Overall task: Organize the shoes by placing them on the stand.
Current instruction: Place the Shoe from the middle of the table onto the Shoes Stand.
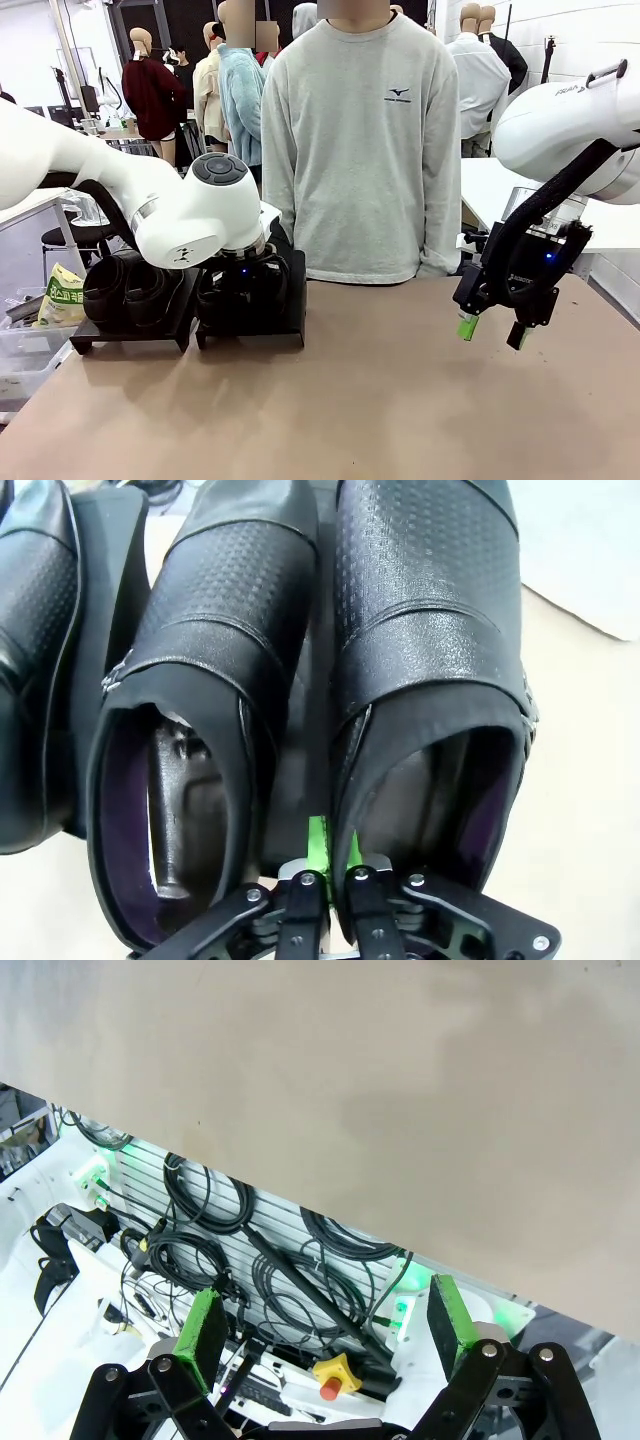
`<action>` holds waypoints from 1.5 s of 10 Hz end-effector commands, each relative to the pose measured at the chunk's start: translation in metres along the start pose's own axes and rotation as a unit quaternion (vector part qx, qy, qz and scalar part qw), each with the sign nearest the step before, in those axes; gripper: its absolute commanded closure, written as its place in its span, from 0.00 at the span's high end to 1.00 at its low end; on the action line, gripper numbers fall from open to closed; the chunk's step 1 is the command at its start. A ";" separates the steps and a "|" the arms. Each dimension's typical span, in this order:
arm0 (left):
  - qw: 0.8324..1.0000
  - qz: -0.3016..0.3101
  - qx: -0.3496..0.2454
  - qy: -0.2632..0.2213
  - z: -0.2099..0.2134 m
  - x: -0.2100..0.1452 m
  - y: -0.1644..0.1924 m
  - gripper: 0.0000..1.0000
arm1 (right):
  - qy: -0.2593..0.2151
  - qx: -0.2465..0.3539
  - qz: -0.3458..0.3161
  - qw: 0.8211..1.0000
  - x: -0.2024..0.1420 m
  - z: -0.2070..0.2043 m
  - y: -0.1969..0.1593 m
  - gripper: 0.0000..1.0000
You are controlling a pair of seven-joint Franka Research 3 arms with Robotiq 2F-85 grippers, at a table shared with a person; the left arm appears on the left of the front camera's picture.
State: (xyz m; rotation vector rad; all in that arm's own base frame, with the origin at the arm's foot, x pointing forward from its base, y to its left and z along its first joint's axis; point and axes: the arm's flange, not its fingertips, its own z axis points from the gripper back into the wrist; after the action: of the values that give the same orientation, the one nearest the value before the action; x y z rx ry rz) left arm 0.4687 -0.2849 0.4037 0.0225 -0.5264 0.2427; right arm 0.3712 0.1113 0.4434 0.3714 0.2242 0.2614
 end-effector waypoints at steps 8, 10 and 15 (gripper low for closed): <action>0.999 -0.025 0.008 0.036 -0.003 -0.002 -0.002 0.40 | 0.004 -0.003 0.003 1.000 0.001 0.002 0.001 1.00; 0.999 -0.020 0.020 0.026 0.006 0.000 0.001 0.80 | 0.004 -0.003 0.003 1.000 0.001 0.002 0.001 1.00; 1.000 -0.014 0.009 0.008 0.045 0.000 0.007 1.00 | 0.004 -0.003 0.003 1.000 0.001 0.002 0.001 1.00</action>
State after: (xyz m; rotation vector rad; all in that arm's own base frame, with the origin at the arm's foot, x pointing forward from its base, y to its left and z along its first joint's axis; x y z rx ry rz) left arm 0.4546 -0.2855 0.4380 0.0464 -0.5189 0.2202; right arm 0.3712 0.1113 0.4434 0.3714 0.2243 0.2615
